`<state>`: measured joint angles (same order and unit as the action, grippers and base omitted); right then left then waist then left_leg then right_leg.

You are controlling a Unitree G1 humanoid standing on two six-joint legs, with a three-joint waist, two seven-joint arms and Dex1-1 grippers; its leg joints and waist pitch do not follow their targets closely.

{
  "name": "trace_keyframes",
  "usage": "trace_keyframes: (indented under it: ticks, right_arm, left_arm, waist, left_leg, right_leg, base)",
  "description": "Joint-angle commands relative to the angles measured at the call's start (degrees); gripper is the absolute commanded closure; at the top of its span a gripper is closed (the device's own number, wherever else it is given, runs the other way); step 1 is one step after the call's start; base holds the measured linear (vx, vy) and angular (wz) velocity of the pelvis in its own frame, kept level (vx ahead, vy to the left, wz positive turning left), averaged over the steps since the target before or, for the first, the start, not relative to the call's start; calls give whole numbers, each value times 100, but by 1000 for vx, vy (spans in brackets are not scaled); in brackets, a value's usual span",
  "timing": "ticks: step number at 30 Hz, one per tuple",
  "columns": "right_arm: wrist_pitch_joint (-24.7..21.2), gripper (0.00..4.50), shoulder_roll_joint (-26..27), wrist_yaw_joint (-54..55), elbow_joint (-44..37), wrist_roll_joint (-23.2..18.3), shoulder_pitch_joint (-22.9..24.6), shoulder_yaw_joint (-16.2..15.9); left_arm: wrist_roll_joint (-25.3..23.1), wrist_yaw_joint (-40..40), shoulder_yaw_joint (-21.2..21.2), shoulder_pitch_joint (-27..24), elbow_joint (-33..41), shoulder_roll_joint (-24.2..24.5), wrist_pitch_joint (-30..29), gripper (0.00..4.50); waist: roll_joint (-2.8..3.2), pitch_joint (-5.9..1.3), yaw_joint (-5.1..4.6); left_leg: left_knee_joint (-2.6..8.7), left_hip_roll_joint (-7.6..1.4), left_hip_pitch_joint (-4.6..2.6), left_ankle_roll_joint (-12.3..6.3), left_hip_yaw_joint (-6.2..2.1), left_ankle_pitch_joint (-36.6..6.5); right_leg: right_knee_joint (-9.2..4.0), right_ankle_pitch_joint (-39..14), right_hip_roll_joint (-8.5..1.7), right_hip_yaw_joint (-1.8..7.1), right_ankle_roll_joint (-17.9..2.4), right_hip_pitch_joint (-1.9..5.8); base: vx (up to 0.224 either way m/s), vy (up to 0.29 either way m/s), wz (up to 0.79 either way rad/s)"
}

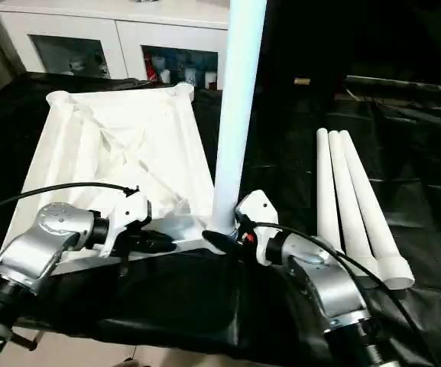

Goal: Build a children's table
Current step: Rotate leg to tighten

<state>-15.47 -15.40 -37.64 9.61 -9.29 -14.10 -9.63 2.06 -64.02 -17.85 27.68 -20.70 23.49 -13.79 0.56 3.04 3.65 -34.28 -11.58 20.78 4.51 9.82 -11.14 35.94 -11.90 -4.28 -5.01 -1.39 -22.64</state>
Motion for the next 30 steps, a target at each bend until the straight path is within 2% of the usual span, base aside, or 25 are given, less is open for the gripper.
trace_keyframes:
  ticks: [1,2,3,5,6,9,10,12,17,19,20,22,23,26,27,28,29,30]
  right_arm:
    - [-157,178,267,722,430,197,-72,73]
    - [-160,178,301,792,458,211,-87,88]
    - [-239,178,637,1401,689,211,-225,303]
    - [-220,178,918,1960,951,278,-386,429]
    - [-189,178,1093,2344,1145,336,-503,501]
    - [-178,178,1399,2805,1425,241,-686,688]
    - [-118,178,1514,2926,1551,247,-779,703]
    - [10,178,1667,3057,1747,324,-923,687]
    - [384,178,1851,3050,1979,434,-1110,684]
    - [524,122,1846,2871,1870,338,-1080,704]
    - [577,108,1823,2793,1815,310,-1058,703]
    - [656,108,1616,2427,1599,258,-942,679]
    - [656,88,1610,2413,1593,256,-938,679]
    - [388,66,1378,1912,1267,96,-787,619]
    - [280,47,1291,1711,1107,12,-711,601]
    - [280,47,1291,1711,1107,12,-711,601]
    - [197,47,1156,1429,918,-49,-615,512]
    - [61,47,591,554,248,-154,-228,169]
  left_arm:
    - [-181,639,-58,268,-189,-400,-12,450]
    - [-209,711,-60,288,-226,-435,-21,450]
    - [-370,1198,-76,448,-487,-705,-159,450]
    - [-421,1506,-101,577,-650,-984,-351,450]
    - [-447,1715,-110,661,-758,-1177,-468,450]
    - [-496,1979,-145,772,-909,-1440,-596,450]
    - [-520,2060,-166,807,-945,-1557,-655,450]
    - [-563,2159,-181,848,-985,-1723,-713,450]
    - [-579,2223,-186,865,-965,-1828,-698,450]
    - [-559,2129,-187,811,-838,-1729,-672,450]
    - [-539,2068,-178,779,-772,-1675,-665,450]
    - [-440,1752,-109,624,-538,-1412,-704,450]
    - [-437,1742,-106,620,-532,-1403,-706,450]
    - [-271,1392,-37,493,-403,-1243,-663,450]
    - [-265,1305,-43,458,-364,-1162,-605,450]
    - [-265,1305,-43,458,-364,-1162,-605,450]
    - [-232,1151,-56,422,-333,-1077,-501,450]
    - [-84,592,-71,246,-130,-714,-206,450]
  waist:
    - [77,-354,-15]
    - [75,-299,-28]
    - [76,-289,-41]
    - [76,-283,-59]
    - [68,-319,-62]
    - [68,-328,-66]
    - [84,-338,-64]
    - [71,-348,-71]
    - [76,-351,-78]
    - [59,-342,-76]
    - [55,-348,-76]
    - [63,-355,-92]
    - [57,-363,-110]
    - [69,-384,-128]
    - [72,-381,-133]
    - [74,-382,-124]
    - [69,-381,-119]
    - [79,-383,-103]
  left_leg:
    - [401,-161,-47,-32,-34,-1018]
    - [439,-150,-78,79,-45,-1369]
    - [450,-148,-108,127,-49,-1578]
    - [459,-146,-129,170,-64,-1710]
    - [452,-139,-123,216,-75,-1594]
    - [449,-137,-77,152,-65,-1345]
    - [448,-135,-75,139,-69,-1303]
    - [436,-132,-60,86,-60,-1167]
    - [439,-133,-62,37,-56,-1170]
    - [443,-132,-66,-9,-51,-1191]
    - [441,-134,-66,-16,-51,-1167]
    - [452,-151,-31,-80,-67,-1121]
    - [448,-144,-28,-106,-61,-1070]
    - [427,-146,-20,-261,-54,-739]
    - [424,-152,-30,-290,-47,-669]
    - [424,-155,-35,-297,-50,-652]
    - [423,-153,-32,-317,-51,-649]
    - [420,-157,-37,-340,-52,-639]
  right_leg:
    - [-446,-565,-384,342,-1294,319]
    - [-527,-1218,-389,328,-1162,303]
    - [-570,-1649,-406,336,-1031,299]
    - [-609,-1938,-415,338,-944,282]
    - [-599,-1892,-418,338,-900,298]
    - [-564,-1423,-401,348,-947,316]
    - [-557,-1367,-404,341,-953,315]
    - [-540,-1140,-394,341,-977,323]
    - [-527,-964,-396,336,-1046,330]
    - [-544,-1044,-399,338,-1036,330]
    - [-540,-1030,-399,339,-1031,334]
    - [-506,-820,-406,333,-1070,361]
    - [-503,-739,-396,331,-1088,364]
    - [-462,-272,-391,334,-1242,394]
    - [-458,-175,-388,331,-1298,372]
    - [-456,-146,-387,329,-1310,382]
    - [-457,-123,-386,328,-1317,393]
    - [-453,-38,-381,328,-1311,400]
  base:
    - [0,0,0]
    - [0,0,0]
    - [0,0,0]
    - [0,0,0]
    - [0,0,0]
    - [0,0,0]
    - [0,0,0]
    - [0,0,0]
    - [0,0,0]
    - [0,0,0]
    - [0,0,0]
    - [0,0,0]
    - [0,0,0]
    - [0,0,0]
    - [0,0,0]
    - [0,0,0]
    - [0,0,0]
    - [0,0,0]
